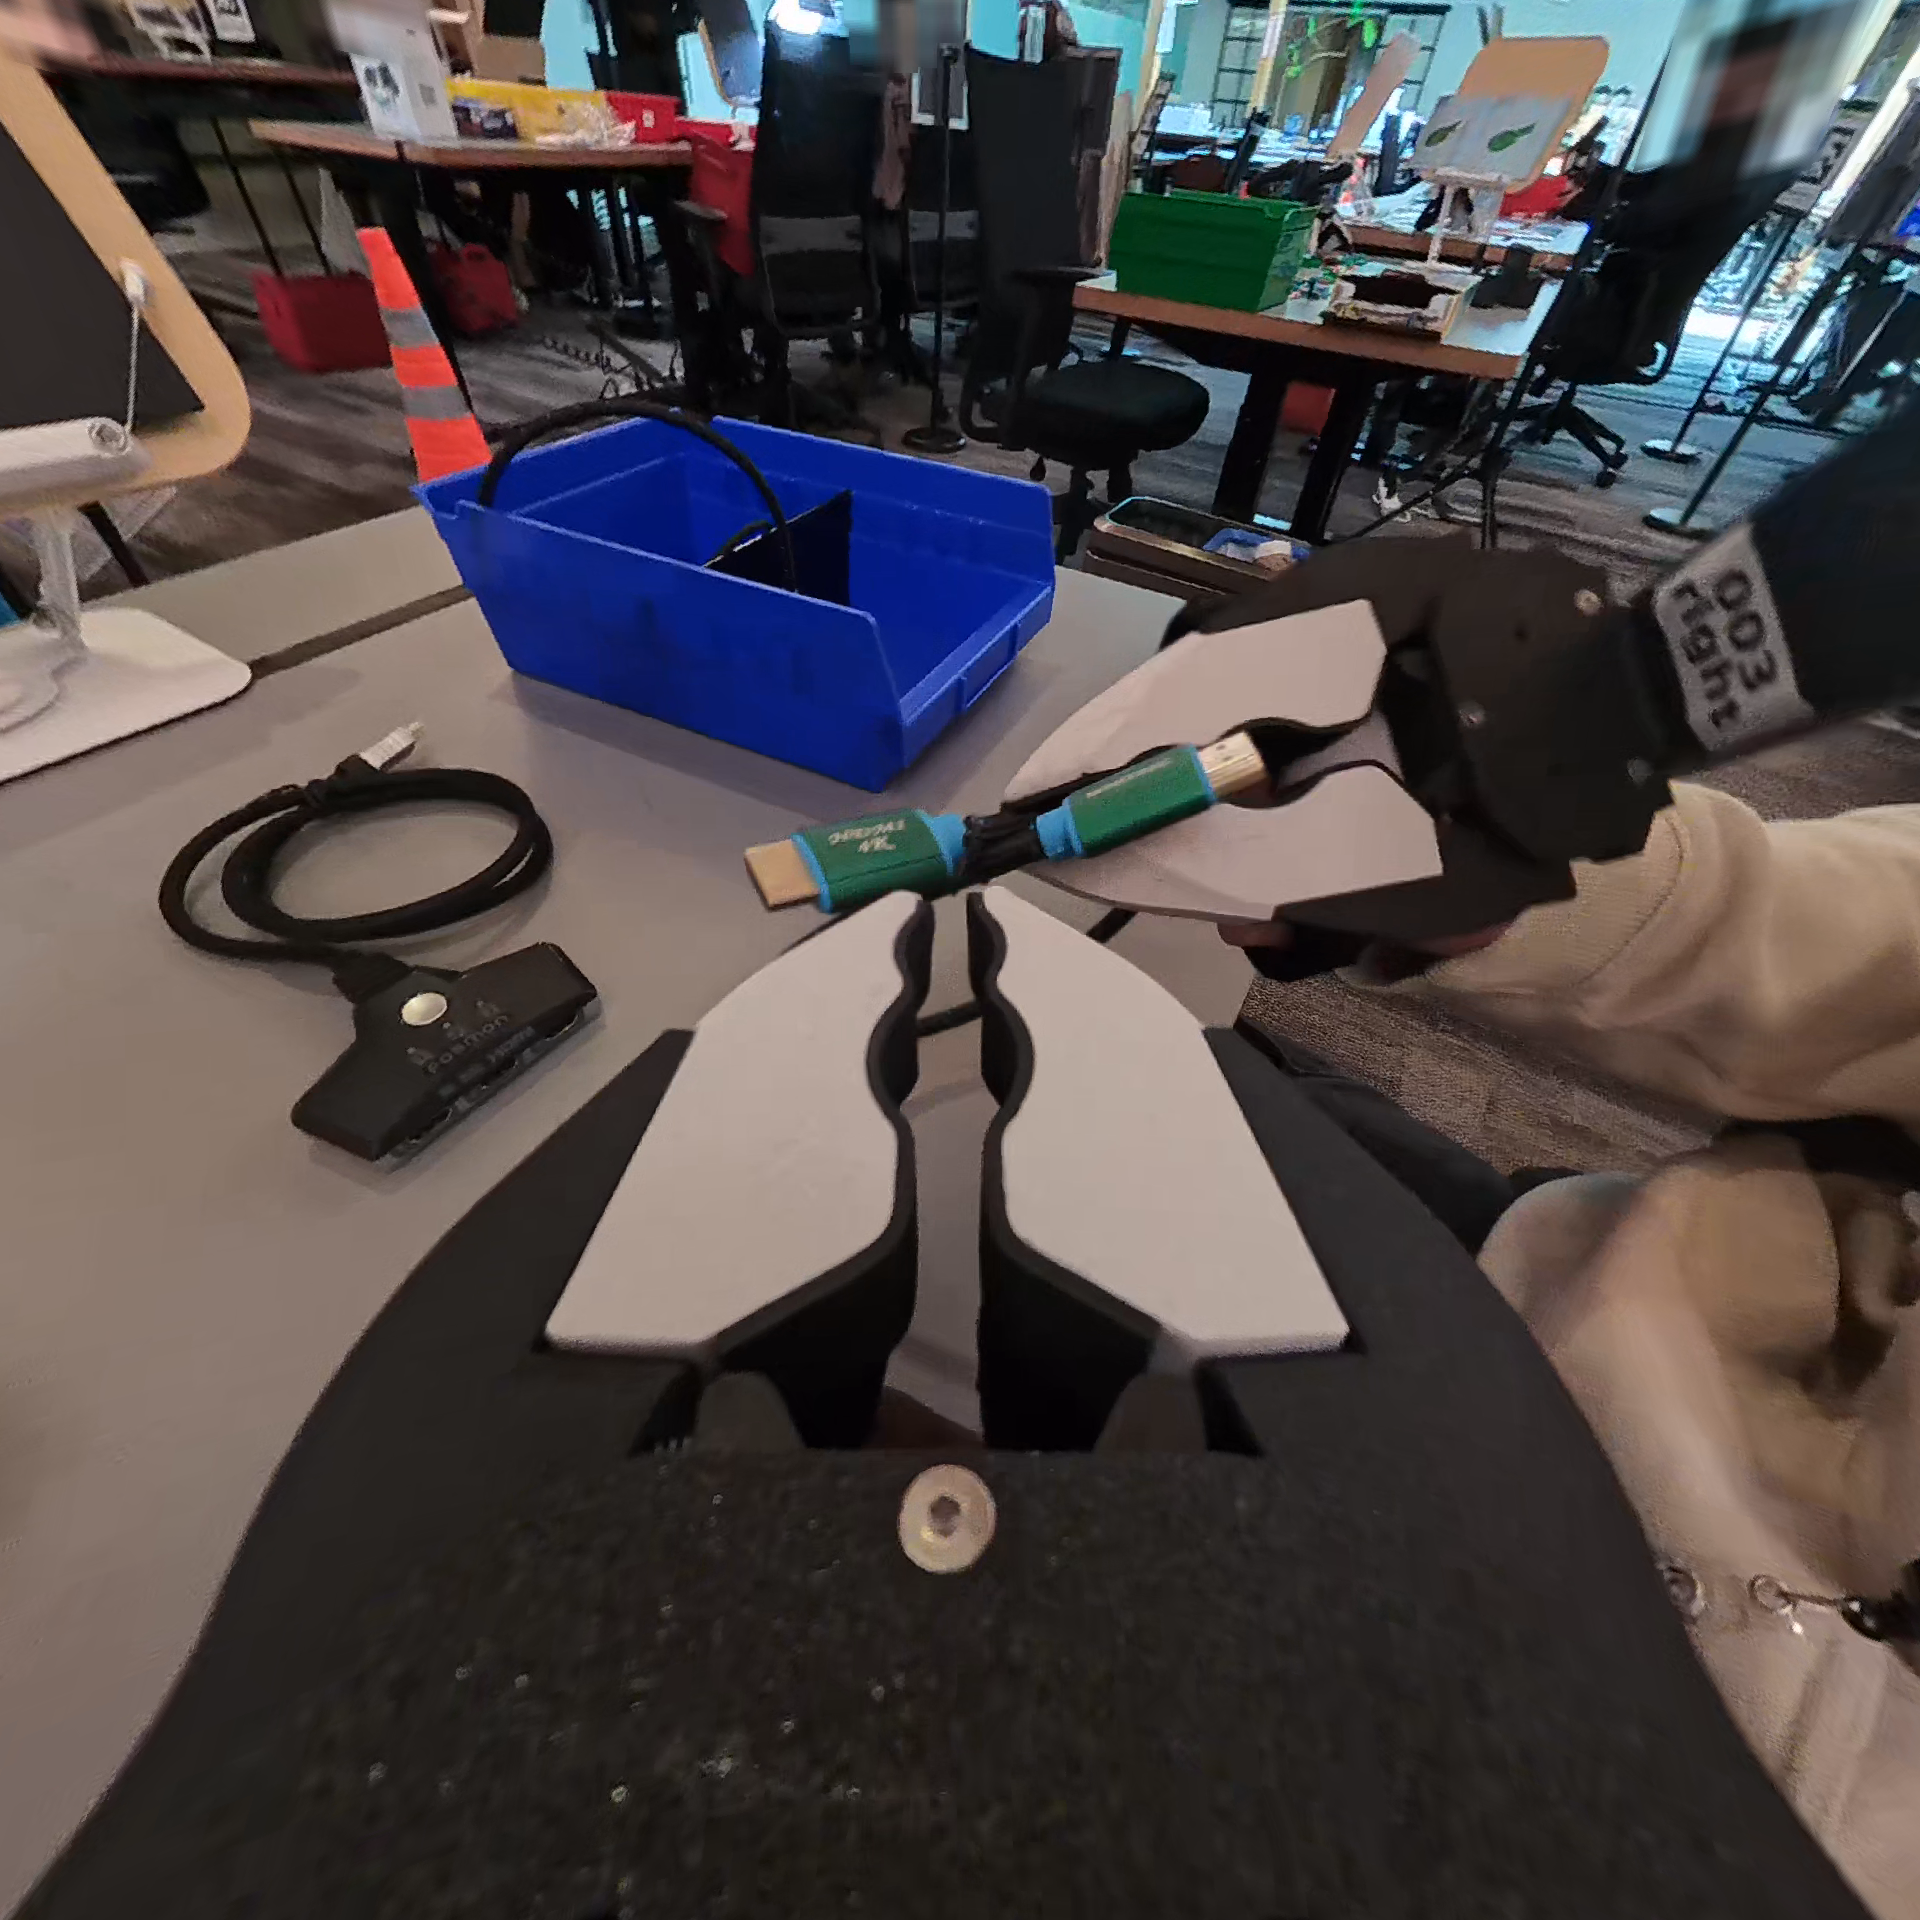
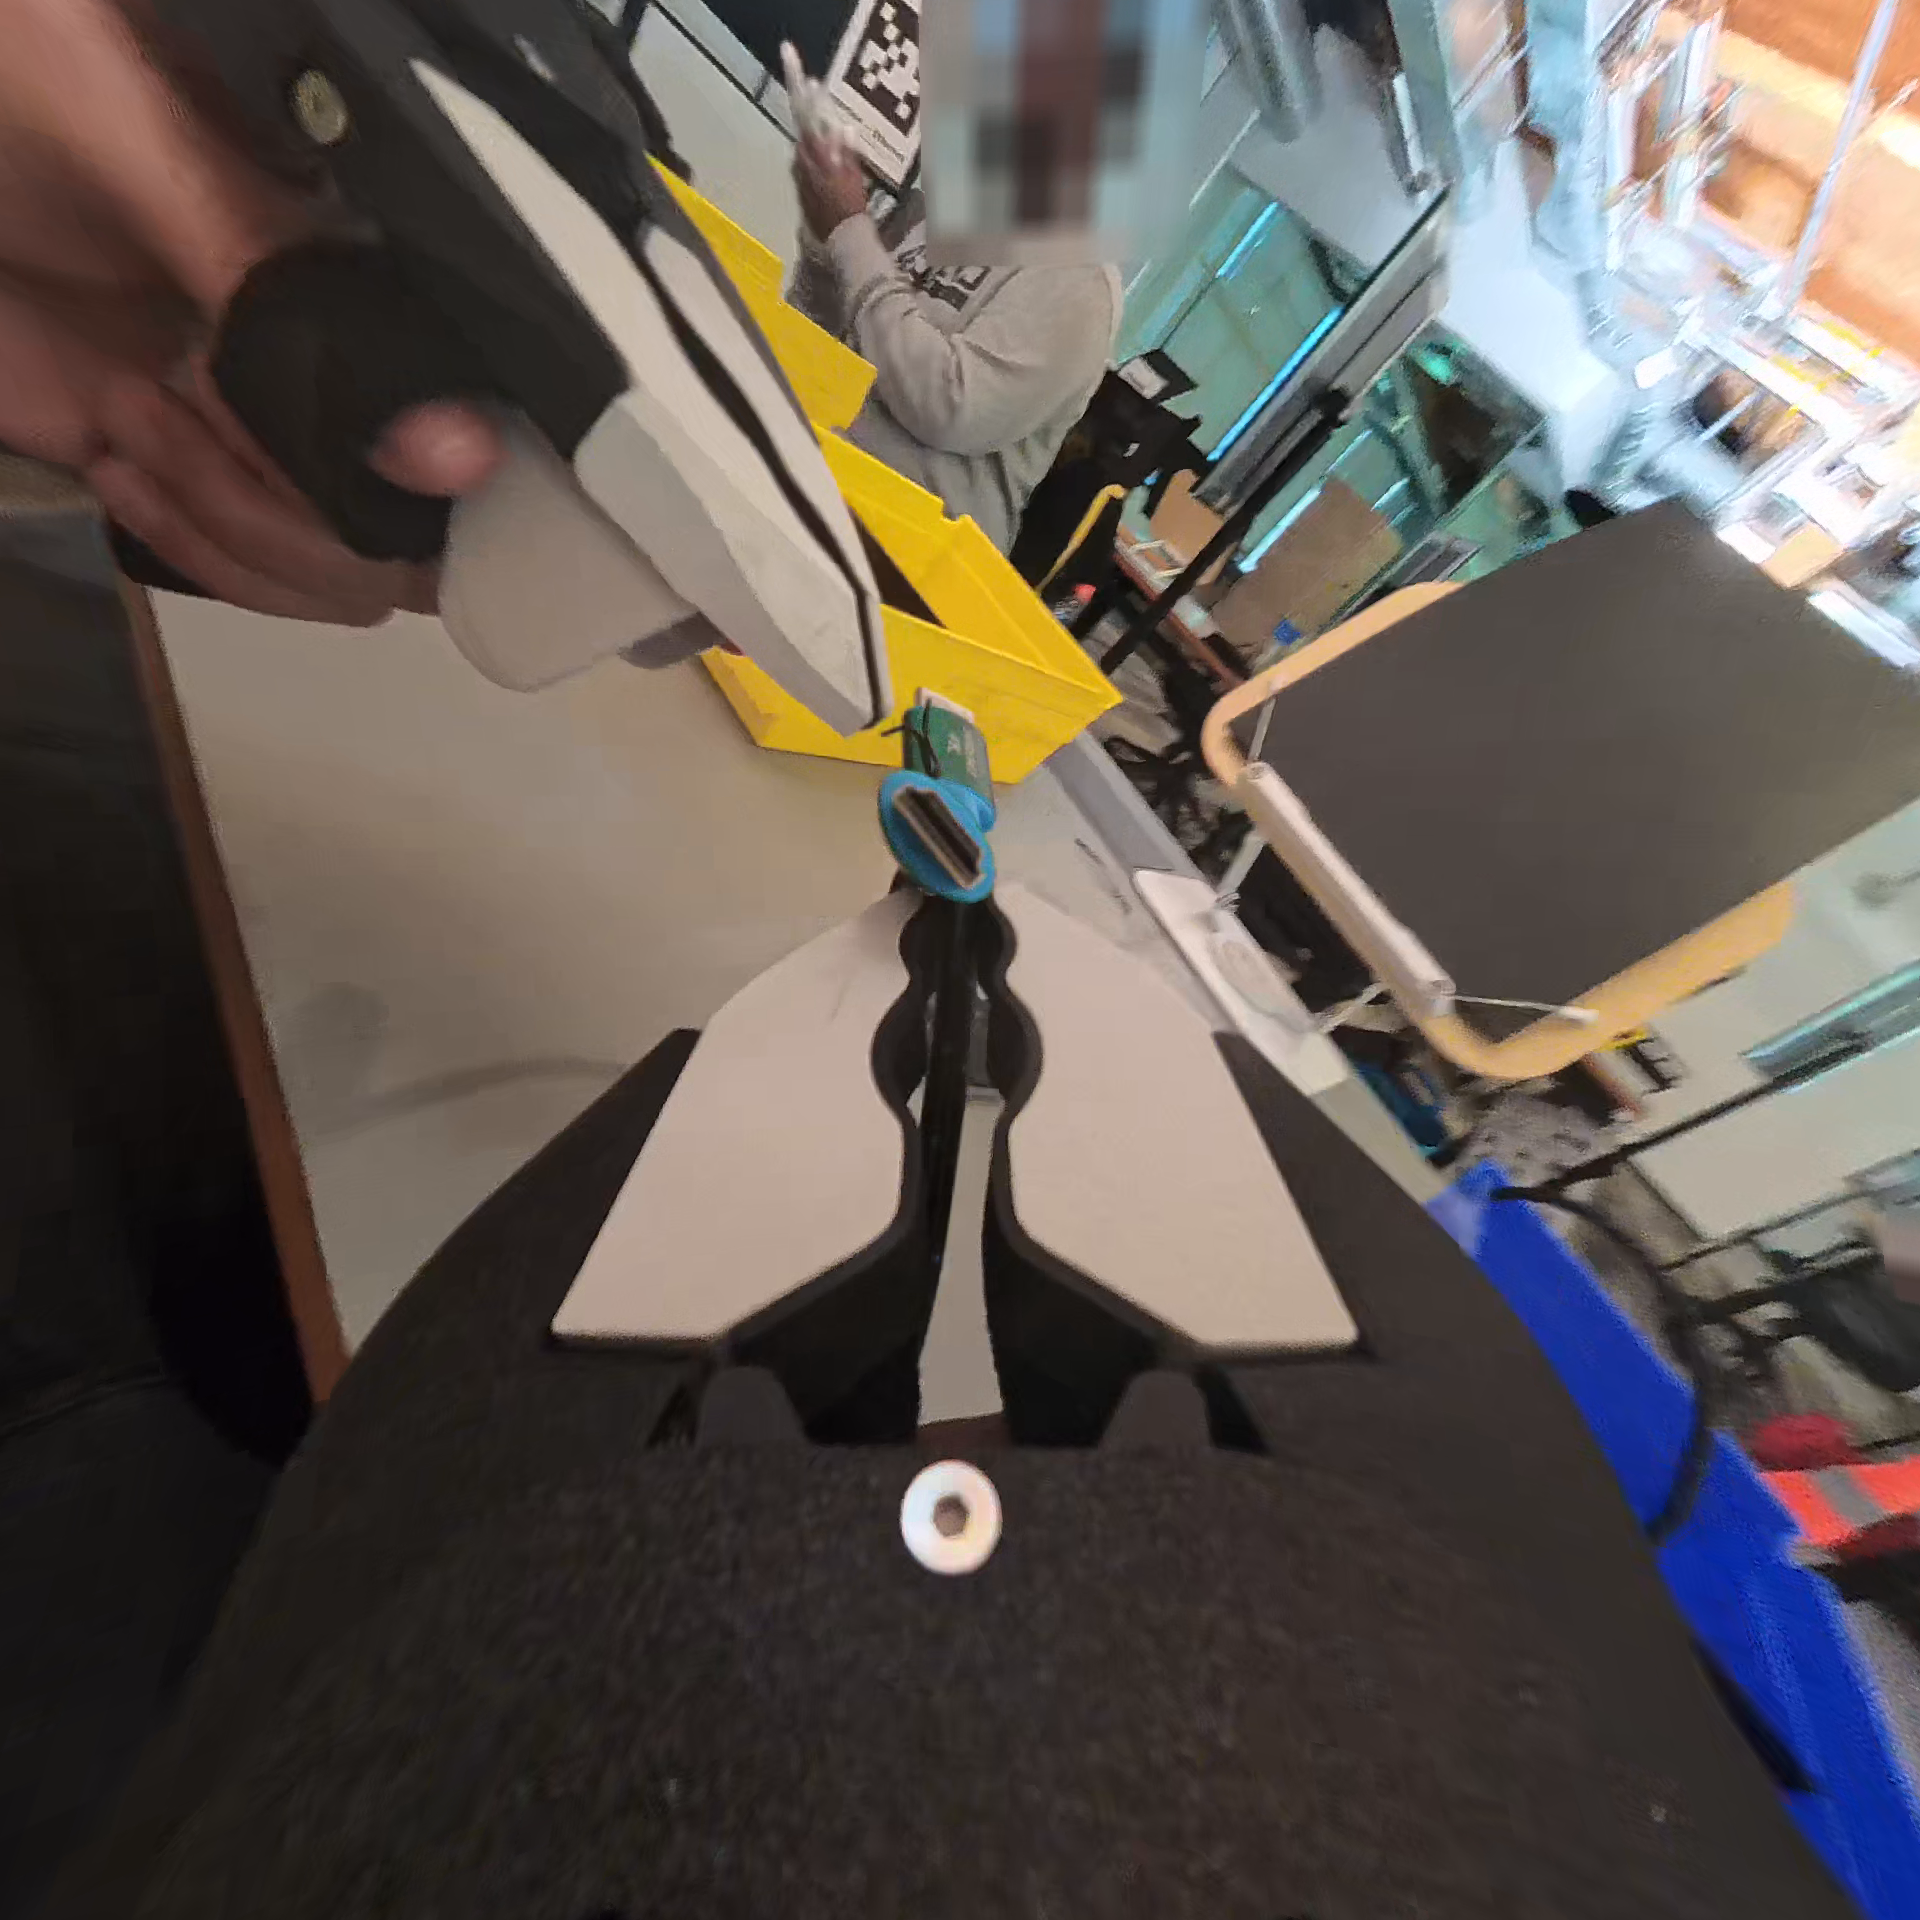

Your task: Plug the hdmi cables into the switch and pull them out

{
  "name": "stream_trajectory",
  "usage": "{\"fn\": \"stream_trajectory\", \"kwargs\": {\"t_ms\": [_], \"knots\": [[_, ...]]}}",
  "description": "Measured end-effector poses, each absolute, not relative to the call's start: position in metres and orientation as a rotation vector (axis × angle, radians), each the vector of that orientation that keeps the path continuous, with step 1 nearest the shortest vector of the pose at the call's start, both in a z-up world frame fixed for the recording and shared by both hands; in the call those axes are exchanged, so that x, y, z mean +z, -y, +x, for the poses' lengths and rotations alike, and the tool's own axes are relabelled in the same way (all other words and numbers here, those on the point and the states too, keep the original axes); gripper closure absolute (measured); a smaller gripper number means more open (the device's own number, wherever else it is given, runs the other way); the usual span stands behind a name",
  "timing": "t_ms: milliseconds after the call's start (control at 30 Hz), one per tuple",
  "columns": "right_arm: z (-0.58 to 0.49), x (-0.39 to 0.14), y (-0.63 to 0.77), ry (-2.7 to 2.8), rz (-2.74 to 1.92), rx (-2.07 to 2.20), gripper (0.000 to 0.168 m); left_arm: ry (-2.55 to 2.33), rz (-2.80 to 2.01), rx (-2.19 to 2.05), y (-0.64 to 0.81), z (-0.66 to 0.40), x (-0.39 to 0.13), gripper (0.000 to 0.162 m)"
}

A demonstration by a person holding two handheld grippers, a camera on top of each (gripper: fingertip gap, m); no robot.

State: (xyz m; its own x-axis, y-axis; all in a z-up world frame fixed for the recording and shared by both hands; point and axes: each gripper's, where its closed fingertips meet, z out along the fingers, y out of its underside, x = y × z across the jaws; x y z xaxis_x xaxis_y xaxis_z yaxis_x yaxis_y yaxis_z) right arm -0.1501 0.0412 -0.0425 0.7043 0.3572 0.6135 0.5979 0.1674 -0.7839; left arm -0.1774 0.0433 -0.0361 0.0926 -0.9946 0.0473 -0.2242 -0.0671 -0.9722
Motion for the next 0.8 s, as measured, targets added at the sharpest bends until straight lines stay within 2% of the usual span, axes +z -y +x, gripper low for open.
{"fn": "stream_trajectory", "kwargs": {"t_ms": [133, 433, 700, 800], "knots": [[-0.153, -0.048, -0.040, 0.817, -1.494, -0.045, 0.162, -1.299, -1.401, -0.982, -0.046, -0.182, -0.036, 0.156], [-0.171, -0.059, -0.036, 0.752, -1.568, 0.275, 0.162, -1.439, -1.318, -0.792, -0.039, -0.188, -0.044, 0.145], [-0.183, -0.061, -0.033, 0.720, -1.588, 0.461, 0.162, -1.477, -1.315, -0.810, -0.039, -0.196, -0.047, 0.162], [-0.186, -0.061, -0.031, 0.726, -1.587, 0.503, 0.162, -1.495, -1.328, -0.840, -0.040, -0.199, -0.046, 0.162]]}}
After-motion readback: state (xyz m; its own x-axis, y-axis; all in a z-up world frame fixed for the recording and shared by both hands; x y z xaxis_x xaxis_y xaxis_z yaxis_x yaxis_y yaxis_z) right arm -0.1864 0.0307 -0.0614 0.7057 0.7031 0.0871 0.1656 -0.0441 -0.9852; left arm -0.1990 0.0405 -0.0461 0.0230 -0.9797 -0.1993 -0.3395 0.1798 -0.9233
